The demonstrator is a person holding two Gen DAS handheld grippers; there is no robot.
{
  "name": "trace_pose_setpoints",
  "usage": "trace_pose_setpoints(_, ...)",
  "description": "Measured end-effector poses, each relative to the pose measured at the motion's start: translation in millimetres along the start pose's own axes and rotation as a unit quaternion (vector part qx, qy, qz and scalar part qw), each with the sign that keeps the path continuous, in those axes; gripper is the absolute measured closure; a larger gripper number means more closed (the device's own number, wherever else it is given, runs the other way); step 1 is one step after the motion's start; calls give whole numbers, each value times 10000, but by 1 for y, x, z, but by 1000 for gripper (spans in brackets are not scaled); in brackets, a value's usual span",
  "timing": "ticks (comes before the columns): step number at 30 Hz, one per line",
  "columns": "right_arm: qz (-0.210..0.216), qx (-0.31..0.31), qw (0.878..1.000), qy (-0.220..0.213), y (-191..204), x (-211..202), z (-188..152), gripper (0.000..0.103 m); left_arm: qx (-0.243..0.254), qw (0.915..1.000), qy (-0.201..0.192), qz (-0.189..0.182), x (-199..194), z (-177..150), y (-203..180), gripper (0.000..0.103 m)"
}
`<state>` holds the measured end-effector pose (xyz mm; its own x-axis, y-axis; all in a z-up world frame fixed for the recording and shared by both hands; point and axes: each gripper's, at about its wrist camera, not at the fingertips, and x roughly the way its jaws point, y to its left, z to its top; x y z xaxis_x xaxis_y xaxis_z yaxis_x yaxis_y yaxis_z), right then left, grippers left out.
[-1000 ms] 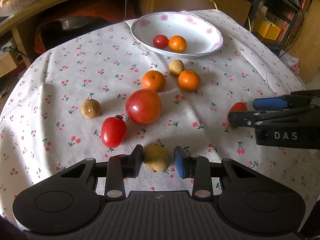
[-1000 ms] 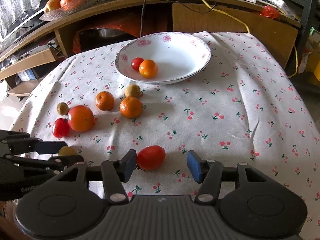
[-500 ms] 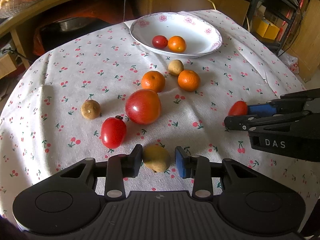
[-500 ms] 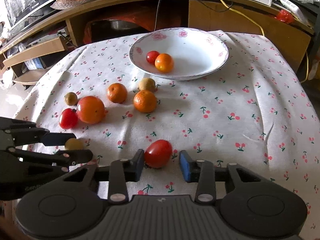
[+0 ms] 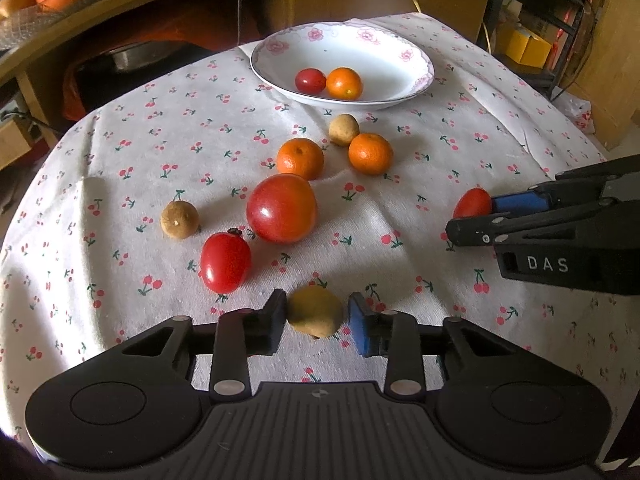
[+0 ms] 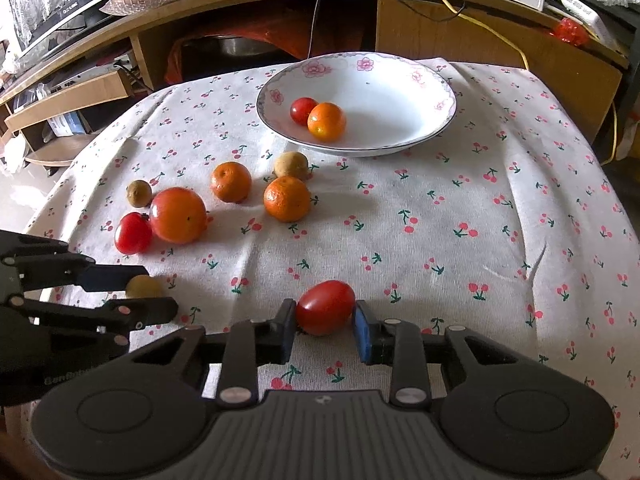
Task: Organize fruits
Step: 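Carry the potato in the left tool while the right tool carries the red tomato toward the bowl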
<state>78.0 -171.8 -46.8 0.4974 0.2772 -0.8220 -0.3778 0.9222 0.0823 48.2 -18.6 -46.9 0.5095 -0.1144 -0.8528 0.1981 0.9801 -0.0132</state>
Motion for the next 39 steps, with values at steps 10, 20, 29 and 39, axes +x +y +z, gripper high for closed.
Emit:
trace_pose_setpoints(10,-3,8,10000,12,0,0,0,73,9,10000,24,64,-3,-2,1,66)
trace_pose_setpoints(20,-66,-66,10000,18,1,-1,-1,73,48,9999,62,68,-4,-5,1,52)
trace_pose_setpoints(29,-110,-52,9999,29,0,-4,-2,73,60,9999,98,90,-8,-9,-1,66)
trace_pose_setpoints(39,-112,-81,9999,-33,2,-7,-2,73,-11,10000,-27,17,-14,0,-4,66)
